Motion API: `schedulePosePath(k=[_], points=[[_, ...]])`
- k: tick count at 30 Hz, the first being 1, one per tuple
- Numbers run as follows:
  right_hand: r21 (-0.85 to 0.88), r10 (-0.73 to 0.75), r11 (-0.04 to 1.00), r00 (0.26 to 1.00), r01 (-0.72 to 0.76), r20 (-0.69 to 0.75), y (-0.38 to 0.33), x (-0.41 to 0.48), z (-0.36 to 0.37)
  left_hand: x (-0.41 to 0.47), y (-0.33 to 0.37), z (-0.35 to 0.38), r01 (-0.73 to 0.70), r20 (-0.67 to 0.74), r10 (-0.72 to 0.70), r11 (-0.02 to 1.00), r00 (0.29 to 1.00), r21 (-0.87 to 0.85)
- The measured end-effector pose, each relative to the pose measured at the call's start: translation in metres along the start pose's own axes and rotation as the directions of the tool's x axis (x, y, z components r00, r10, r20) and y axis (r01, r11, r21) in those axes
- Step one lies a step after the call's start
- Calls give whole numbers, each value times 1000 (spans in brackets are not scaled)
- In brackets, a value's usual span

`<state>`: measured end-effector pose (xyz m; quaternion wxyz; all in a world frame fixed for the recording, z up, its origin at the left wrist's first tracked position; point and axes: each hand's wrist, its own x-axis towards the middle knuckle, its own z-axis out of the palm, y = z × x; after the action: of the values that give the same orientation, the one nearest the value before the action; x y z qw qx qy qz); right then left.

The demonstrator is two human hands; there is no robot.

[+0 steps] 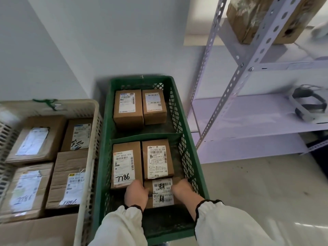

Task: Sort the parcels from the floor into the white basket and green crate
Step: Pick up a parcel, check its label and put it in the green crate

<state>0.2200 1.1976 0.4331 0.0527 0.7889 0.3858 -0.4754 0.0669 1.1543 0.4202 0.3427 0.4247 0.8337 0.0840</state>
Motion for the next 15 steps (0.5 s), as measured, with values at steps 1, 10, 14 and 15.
schedulePosePath(k=[1,10,14,15], points=[[3,-3,1000,1000,3,-6,0,0,1,0,-1,1,-4,-10,4,1000,1000,11],[-32,-25,999,999,24,-23,4,3,7,0,-1,2,-30,-43,40,979,998,202],[-101,-69,993,998,69,-2,0,-9,-1,-3,3,-10,-81,-30,92,958,995,276],[-118,-92,989,996,90,-16,-5,-14,-4,-3,5,-15,-86,-44,101,959,994,269]])
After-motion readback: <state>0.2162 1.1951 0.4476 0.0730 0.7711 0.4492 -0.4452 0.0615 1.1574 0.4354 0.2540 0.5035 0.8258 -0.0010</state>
